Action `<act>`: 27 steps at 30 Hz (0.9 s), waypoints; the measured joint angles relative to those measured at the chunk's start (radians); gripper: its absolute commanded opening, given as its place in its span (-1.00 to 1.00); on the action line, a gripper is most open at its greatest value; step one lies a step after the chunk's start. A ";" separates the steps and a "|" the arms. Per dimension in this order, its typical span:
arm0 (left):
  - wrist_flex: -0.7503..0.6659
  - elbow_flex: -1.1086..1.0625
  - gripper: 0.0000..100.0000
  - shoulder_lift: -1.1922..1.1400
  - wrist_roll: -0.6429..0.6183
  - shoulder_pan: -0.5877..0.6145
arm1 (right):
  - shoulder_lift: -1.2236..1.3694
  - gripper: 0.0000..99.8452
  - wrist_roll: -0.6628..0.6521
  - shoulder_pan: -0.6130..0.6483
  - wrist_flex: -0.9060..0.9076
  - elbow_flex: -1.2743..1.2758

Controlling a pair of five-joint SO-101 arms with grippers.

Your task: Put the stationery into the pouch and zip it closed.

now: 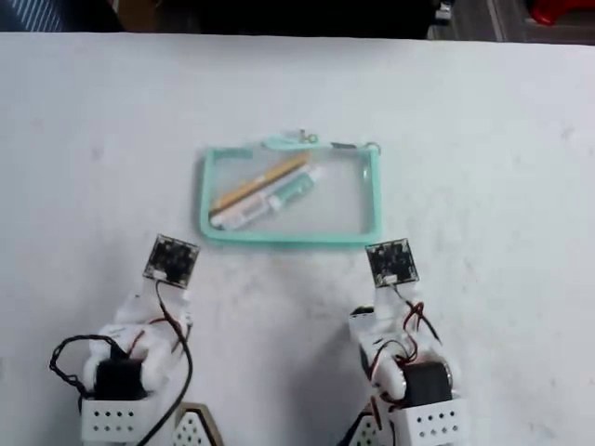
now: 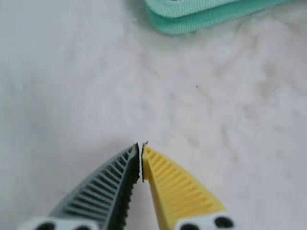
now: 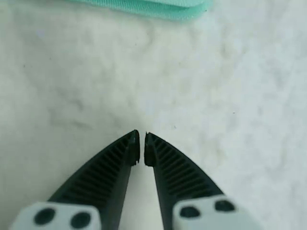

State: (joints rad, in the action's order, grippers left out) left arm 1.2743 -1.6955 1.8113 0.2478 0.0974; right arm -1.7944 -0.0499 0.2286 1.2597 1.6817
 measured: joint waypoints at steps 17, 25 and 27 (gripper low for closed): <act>0.000 0.000 -0.91 0.000 -0.048 0.000 | 0.000 -0.97 0.000 0.003 0.000 0.000; 0.000 0.000 -0.95 0.000 -0.052 0.000 | 0.000 -0.97 0.000 0.003 0.000 0.000; 0.000 0.000 -0.95 0.000 -0.052 0.000 | 0.000 -0.97 0.000 0.003 0.000 0.000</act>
State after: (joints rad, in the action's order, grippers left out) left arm 1.2743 -1.6955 1.8113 0.1956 0.0974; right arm -1.7944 -0.0499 0.2317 1.2597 1.6817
